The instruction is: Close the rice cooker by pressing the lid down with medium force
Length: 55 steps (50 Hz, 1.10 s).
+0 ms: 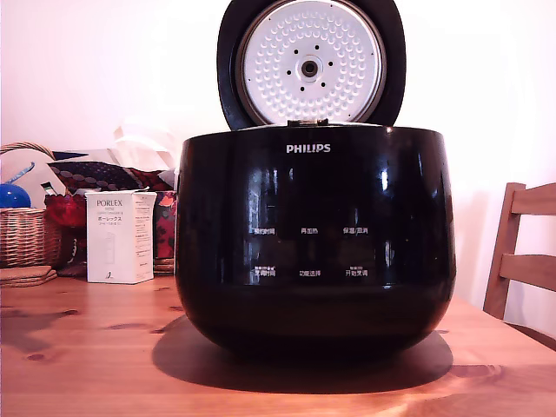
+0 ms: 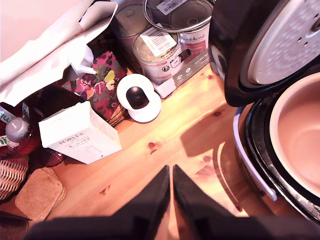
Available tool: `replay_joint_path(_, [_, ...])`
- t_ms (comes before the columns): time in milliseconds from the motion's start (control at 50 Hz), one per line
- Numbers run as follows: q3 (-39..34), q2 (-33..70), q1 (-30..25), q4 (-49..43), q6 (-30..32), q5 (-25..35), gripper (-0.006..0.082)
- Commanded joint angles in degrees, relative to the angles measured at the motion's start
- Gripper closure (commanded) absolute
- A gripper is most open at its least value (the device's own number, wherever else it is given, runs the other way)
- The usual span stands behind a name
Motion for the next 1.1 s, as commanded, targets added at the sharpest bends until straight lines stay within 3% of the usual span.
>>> replay_joint_path(0, [-0.07, 0.55, 2.27, 12.33, -0.37, 0.17, 0.0788])
replay_joint_path(260, [-0.07, 0.55, 2.21, 21.53, 0.11, 0.81, 0.0788])
replay_joint_path(520, [-0.07, 0.63, 2.23, 31.15, 1.75, 6.47, 0.0788])
replay_joint_path(1080, [0.13, 4.76, 0.79, 37.46, 3.58, 10.71, 0.0788])
